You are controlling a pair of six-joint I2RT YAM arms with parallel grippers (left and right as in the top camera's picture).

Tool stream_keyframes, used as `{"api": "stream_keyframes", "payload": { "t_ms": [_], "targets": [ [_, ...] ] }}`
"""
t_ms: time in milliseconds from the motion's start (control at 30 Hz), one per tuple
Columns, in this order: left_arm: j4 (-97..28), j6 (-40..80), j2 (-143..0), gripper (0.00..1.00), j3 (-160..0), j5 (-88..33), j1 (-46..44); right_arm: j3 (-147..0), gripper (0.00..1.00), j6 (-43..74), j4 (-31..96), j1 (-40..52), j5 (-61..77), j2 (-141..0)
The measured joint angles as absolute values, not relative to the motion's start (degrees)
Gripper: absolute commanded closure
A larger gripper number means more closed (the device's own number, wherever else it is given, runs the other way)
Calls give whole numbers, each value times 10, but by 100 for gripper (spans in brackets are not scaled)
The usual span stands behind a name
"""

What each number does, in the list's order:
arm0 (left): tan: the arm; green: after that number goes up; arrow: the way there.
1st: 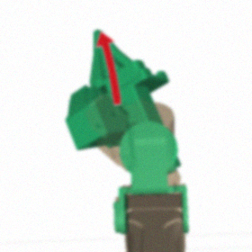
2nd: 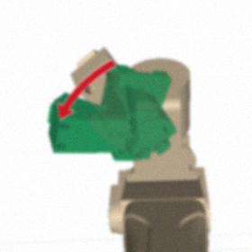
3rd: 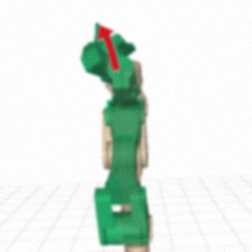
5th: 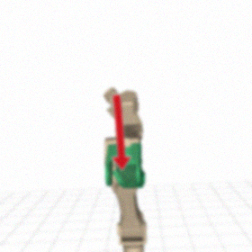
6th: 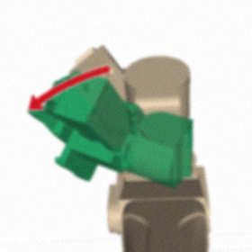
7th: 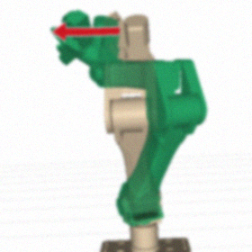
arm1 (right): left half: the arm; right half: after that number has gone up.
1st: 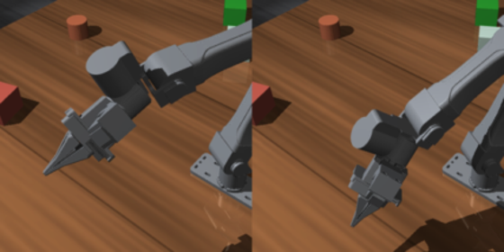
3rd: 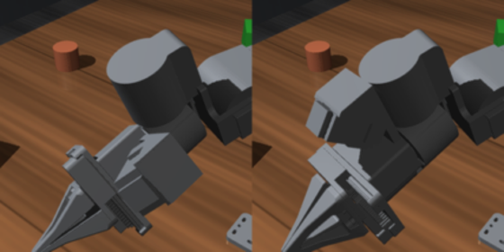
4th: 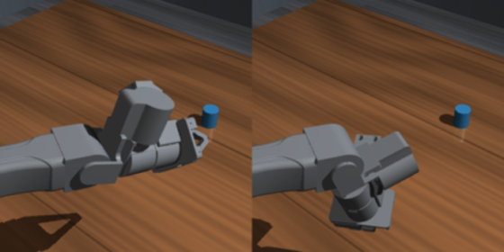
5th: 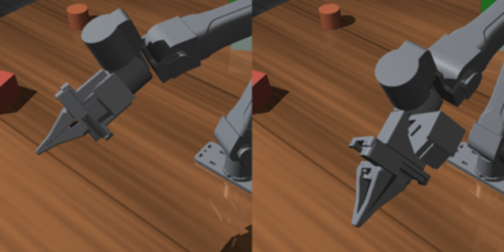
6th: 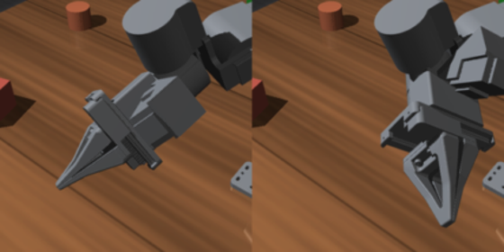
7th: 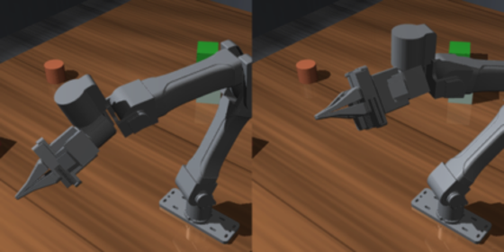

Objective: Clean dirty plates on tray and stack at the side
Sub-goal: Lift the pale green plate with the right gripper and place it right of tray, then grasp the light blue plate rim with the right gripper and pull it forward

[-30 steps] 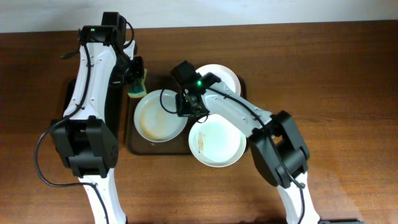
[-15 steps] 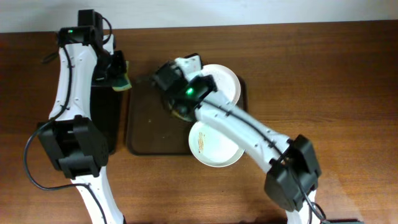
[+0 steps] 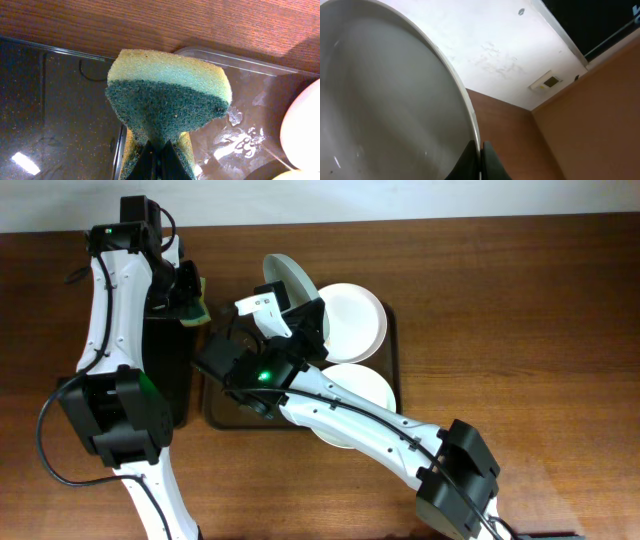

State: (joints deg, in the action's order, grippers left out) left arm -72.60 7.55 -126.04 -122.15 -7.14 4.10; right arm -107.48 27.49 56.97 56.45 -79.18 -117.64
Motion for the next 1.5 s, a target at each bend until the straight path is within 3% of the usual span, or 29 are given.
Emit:
{"api": "stream_keyframes", "payload": {
  "t_ms": [267,400,567,767,967,1000,1033,1067,1267,1500],
  "targets": [
    [-726,76,-1260,99,-1221,-72,41,-1075,96,283,601,515,-565,-1139],
    [-726,76,-1260,99,-1221,-71,34,-1075,96,285,645,345,-351,-1034],
    [-722,76,-1260,99,-1221,-71,3,-1067,96,280,722,33,-138,-1006],
    [-708,76,-1260,99,-1221,-72,-22,-897,96,270,621,-127,-82,-1009],
    [-703,76,-1260,99,-1221,-71,-23,-734,93,269,490,-146,-74,-1015],
    [-702,76,-1260,99,-1221,-71,-23,-722,65,270,479,-146,-74,-1015],
    [-702,76,-1260,99,-1221,-71,-23,-719,47,270,477,-146,-74,-1015],
    [-702,76,-1260,99,-1221,-71,-23,-719,44,268,477,-146,-74,-1015],
    [-702,76,-1260,99,-1221,-71,-23,-826,41,230,511,-130,37,-1015],
    [-702,76,-1260,99,-1221,-71,-30,-877,50,264,416,79,71,-1050]
  ]
}}
